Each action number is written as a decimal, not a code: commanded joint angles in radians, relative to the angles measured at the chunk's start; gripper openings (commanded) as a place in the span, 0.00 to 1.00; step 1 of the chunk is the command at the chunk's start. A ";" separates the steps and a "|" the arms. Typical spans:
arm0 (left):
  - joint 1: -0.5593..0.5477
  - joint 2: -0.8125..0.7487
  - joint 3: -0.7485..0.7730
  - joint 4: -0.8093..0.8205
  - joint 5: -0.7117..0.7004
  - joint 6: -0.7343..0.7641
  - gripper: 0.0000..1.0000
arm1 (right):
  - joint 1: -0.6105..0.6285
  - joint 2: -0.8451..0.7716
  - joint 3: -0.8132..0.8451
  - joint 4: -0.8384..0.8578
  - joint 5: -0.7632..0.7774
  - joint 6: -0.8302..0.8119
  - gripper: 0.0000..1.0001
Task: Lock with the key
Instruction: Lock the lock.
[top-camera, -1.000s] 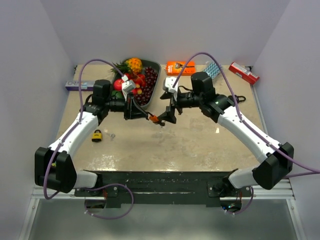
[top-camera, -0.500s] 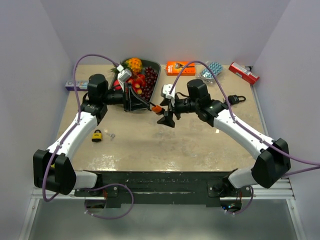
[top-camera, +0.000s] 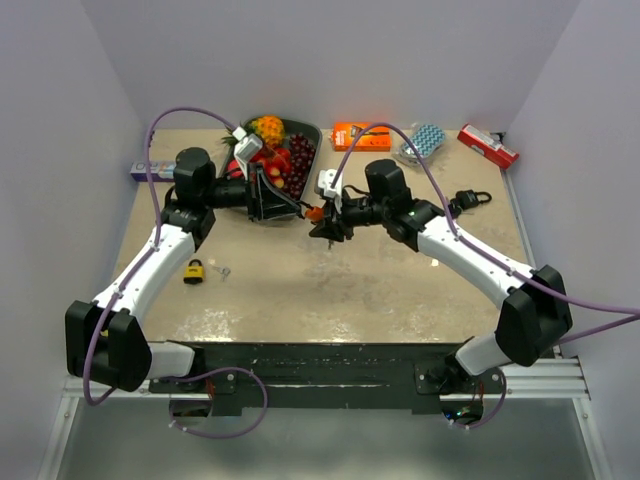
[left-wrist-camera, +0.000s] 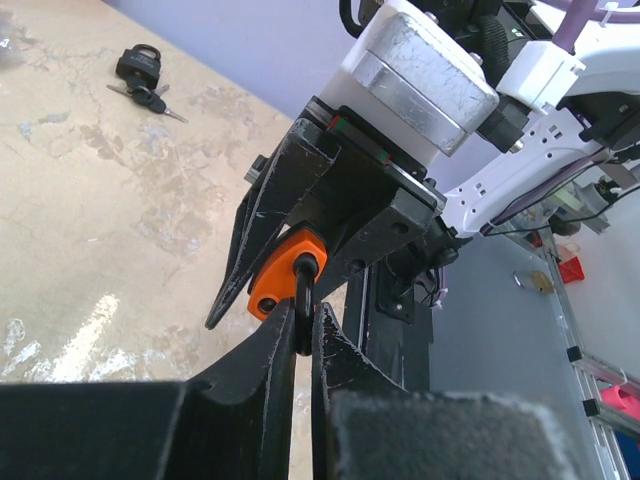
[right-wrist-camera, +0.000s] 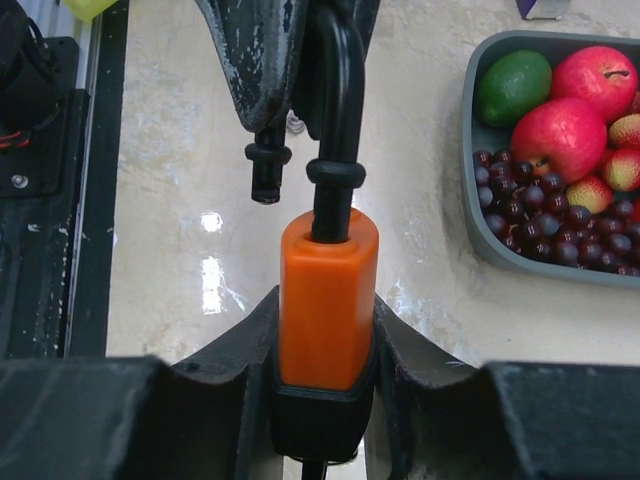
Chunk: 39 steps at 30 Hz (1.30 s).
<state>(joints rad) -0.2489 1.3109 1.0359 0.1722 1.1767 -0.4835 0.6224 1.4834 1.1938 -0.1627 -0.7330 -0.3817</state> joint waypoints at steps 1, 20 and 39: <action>-0.003 -0.032 0.009 0.041 0.023 0.006 0.00 | 0.000 -0.020 0.035 0.046 -0.037 0.016 0.19; -0.010 -0.019 0.032 -0.272 0.047 0.474 0.00 | 0.042 0.035 0.194 -0.098 -0.290 0.076 0.00; -0.141 0.028 -0.065 -0.404 0.047 0.546 0.00 | 0.085 0.101 0.285 0.123 -0.241 0.176 0.00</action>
<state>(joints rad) -0.2802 1.2896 1.0668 -0.1406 1.2144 0.0460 0.6525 1.5784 1.3239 -0.3759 -0.9066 -0.2214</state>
